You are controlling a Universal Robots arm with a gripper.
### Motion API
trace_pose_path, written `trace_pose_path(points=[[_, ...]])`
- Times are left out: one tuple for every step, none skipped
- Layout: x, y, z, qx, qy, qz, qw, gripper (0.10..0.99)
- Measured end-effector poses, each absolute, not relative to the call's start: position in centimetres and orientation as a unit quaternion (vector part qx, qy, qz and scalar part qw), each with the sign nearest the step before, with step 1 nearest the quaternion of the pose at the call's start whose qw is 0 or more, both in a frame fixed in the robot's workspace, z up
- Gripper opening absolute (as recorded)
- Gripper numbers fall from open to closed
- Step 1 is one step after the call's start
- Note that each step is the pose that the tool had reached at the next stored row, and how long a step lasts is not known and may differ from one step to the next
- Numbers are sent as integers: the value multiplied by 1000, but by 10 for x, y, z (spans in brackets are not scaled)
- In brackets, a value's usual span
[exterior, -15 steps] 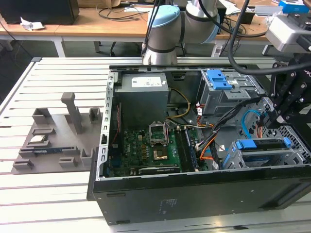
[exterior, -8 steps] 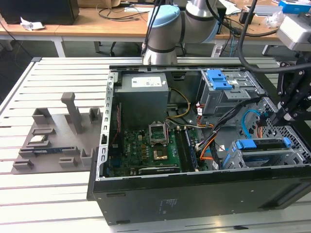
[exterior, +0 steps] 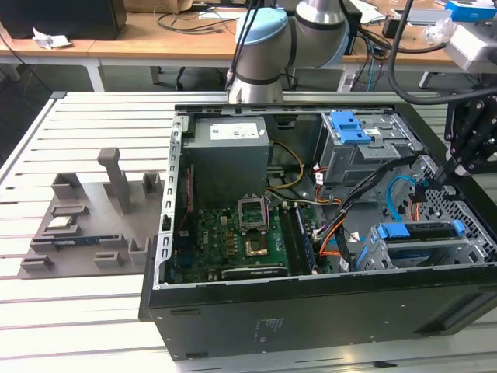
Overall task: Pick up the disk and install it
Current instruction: 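Insert the first disk wire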
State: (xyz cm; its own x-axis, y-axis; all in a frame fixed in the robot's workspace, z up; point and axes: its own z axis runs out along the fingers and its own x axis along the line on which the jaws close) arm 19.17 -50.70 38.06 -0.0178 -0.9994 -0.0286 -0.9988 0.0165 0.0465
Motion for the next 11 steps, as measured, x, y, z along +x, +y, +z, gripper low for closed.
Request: trace_pose_path(points=[[194, -501, 378, 701, -713, -27, 6, 106], [198, -495, 375, 701, -713, -27, 6, 106], [201, -487, 373, 701, -713, -27, 6, 106], [201, -487, 372, 701, -713, -27, 6, 106], [201, -487, 372, 701, -713, -27, 6, 106], [201, -487, 372, 701, -713, -27, 6, 106], [201, -487, 372, 701, -713, -27, 6, 106], [201, -487, 372, 701, -713, -27, 6, 114], [201, -487, 372, 701, -713, -27, 6, 169], [201, -487, 372, 701, -713, -27, 6, 235], [201, -487, 372, 701, -713, -27, 6, 294]])
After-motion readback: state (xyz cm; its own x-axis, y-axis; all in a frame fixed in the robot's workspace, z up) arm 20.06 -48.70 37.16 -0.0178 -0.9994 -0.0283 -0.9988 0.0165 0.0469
